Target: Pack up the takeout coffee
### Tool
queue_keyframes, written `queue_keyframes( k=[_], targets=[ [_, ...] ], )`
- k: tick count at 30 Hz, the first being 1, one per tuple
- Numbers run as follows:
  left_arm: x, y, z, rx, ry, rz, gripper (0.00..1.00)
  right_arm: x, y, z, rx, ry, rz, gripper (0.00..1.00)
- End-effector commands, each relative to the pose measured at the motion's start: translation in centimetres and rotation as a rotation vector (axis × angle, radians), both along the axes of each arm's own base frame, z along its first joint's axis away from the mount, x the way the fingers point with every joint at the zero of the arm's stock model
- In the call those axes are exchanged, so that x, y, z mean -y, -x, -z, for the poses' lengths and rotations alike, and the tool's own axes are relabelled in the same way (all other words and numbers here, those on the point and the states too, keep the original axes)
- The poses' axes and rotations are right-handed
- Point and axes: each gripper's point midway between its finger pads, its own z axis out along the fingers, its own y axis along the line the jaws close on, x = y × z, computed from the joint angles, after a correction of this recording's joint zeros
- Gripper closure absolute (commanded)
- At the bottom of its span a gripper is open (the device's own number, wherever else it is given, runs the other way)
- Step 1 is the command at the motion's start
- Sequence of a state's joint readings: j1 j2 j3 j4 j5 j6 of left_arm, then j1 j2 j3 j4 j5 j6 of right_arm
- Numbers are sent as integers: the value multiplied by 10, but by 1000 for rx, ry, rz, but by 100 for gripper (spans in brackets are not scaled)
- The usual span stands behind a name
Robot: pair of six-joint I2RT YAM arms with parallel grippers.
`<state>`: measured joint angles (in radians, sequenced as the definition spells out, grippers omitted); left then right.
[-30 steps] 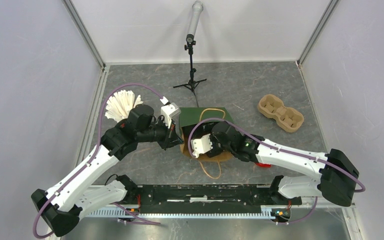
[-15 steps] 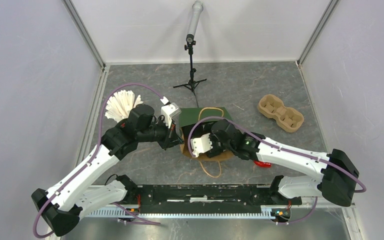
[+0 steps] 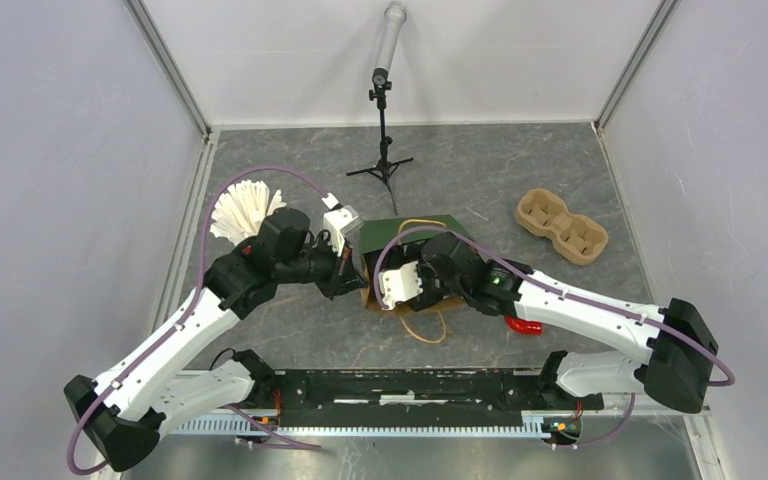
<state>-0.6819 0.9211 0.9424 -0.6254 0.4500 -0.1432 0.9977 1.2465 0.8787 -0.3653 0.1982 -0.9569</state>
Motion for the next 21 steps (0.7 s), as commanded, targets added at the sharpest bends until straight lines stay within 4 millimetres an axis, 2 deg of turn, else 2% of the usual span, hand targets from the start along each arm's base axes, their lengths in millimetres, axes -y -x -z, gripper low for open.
queue_keyframes(
  k=[1,8,17,21],
  targets=[
    [6,-5,-21,31,54,-4,98,-14,8,-24,-12,-68,-51,16],
    [6,-5,-19,29,50,-5,98,-13,19,-20,-62,-62,-77,30],
    [6,-4,-19,31,48,-2,98,-11,19,-23,-60,-81,-59,45],
    [5,-4,-20,31,50,-1,98,-9,19,-21,-58,-85,-53,56]
  ],
)
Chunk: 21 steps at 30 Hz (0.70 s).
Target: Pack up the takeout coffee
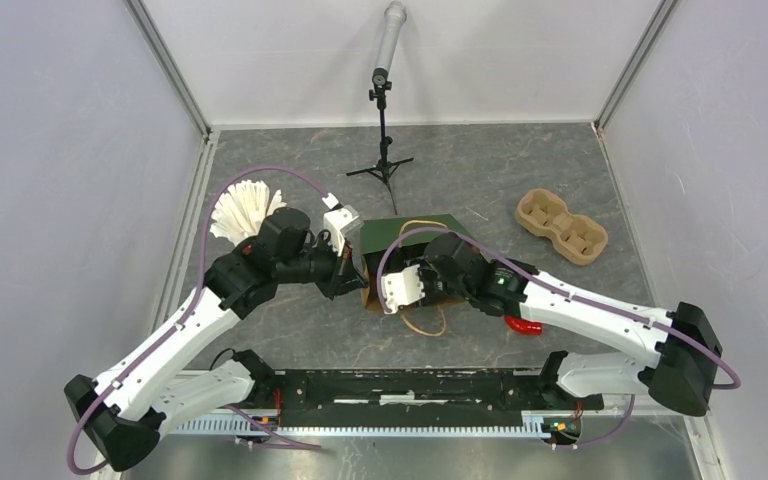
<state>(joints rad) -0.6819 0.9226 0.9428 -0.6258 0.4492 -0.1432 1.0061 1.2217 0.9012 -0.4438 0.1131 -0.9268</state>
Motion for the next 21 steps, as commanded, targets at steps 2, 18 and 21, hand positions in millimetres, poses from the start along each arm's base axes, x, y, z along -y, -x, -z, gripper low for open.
queue_keyframes(
  k=[2,18,21],
  targets=[
    [5,-3,-19,30,51,-1,98,-5,-1,-23,25,-78,7,57],
    [6,-1,-20,20,60,6,98,4,-28,0,43,-25,93,67],
    [6,0,-21,20,63,7,98,6,-31,5,47,-21,107,68]
  ],
)
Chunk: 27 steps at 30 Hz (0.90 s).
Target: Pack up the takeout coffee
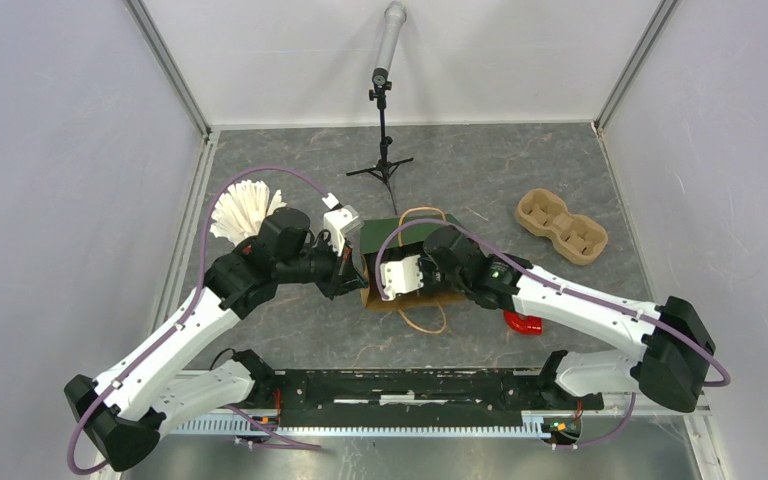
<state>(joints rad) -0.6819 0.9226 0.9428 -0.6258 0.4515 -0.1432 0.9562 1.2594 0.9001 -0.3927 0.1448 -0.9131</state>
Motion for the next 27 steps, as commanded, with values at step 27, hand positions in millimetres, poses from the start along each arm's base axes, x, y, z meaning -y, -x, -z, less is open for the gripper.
queue_keyframes(
  k=[27],
  targets=[
    [7,-7,-20,-1,54,-32,98,3,5,-23,-44,-113,28,67]
  ],
)
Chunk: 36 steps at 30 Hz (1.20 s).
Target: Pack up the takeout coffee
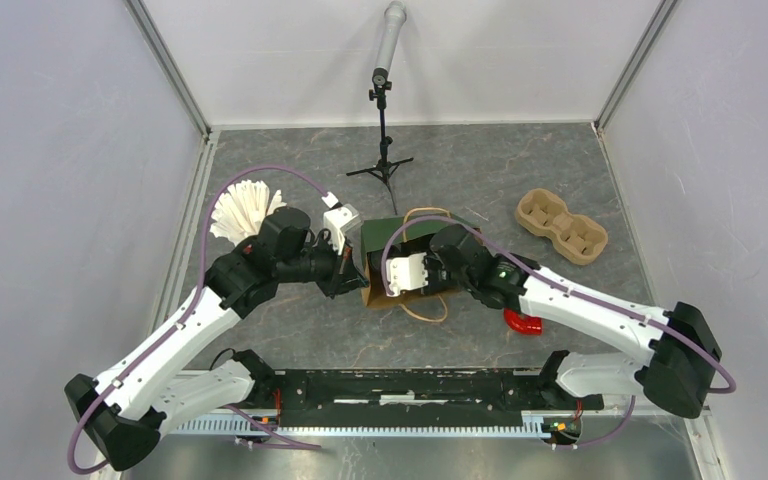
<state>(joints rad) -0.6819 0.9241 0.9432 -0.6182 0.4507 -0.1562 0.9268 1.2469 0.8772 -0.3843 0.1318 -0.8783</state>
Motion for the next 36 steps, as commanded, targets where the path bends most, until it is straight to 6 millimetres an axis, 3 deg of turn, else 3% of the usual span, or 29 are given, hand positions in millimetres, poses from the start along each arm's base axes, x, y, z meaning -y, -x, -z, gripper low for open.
queue_keyframes(
  k=[1,8,17,30,36],
  targets=[
    [6,-6,-19,1,45,-30,98,-5,9,-29,-22,-96,-13,67],
    [7,-9,-24,-4,44,-42,98,-6,20,-48,-50,-144,-27,67],
    [8,-13,-32,-53,56,-96,98,-23,32,-117,-91,-325,-38,60],
    [18,-24,-50,-240,66,-228,98,-20,36,-227,29,-613,-19,56],
    [16,-32,-53,-294,40,-295,98,-17,35,-249,56,-673,-5,55]
  ],
)
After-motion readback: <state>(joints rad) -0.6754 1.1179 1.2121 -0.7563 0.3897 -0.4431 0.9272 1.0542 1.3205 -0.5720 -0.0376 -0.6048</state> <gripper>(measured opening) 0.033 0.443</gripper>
